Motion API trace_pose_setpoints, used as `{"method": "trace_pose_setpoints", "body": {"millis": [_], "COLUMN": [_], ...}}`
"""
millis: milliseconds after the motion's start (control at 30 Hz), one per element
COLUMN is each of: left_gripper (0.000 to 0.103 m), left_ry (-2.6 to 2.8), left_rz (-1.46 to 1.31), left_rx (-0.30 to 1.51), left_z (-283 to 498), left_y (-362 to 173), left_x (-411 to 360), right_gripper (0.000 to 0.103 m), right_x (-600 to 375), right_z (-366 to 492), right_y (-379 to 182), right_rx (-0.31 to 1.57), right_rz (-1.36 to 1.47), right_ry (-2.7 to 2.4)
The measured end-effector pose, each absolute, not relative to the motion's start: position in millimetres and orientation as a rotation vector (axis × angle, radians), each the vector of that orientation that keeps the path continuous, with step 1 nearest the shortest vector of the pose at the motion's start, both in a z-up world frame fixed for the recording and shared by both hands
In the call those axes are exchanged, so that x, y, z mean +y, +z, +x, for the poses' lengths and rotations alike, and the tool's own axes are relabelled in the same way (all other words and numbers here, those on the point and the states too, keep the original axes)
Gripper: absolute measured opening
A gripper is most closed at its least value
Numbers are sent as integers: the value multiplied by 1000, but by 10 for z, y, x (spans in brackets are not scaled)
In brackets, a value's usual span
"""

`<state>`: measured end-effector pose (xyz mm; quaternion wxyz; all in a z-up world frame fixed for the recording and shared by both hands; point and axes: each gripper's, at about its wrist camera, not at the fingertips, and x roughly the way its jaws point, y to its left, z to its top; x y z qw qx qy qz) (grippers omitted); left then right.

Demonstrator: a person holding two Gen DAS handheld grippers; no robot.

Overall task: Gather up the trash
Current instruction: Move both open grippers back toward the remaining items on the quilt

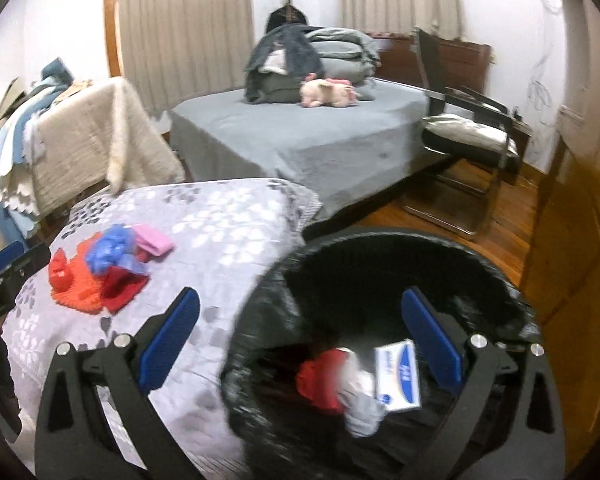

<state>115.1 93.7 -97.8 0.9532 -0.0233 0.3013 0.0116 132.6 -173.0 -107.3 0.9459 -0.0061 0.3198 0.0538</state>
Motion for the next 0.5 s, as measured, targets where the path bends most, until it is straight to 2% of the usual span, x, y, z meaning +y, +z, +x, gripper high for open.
{"method": "trace_pose_setpoints", "body": {"millis": [500], "left_gripper": [89], "left_ry": [238], "left_rz": [-55], "left_rx": [682], "left_z": [1333], "left_y": [-1399], "left_x": [1906], "right_gripper": [98], "right_x": [-720], "right_z": [1805], "right_y": [-1367], "right_rx": [671], "right_rz": [-43], "right_ry": [229]}}
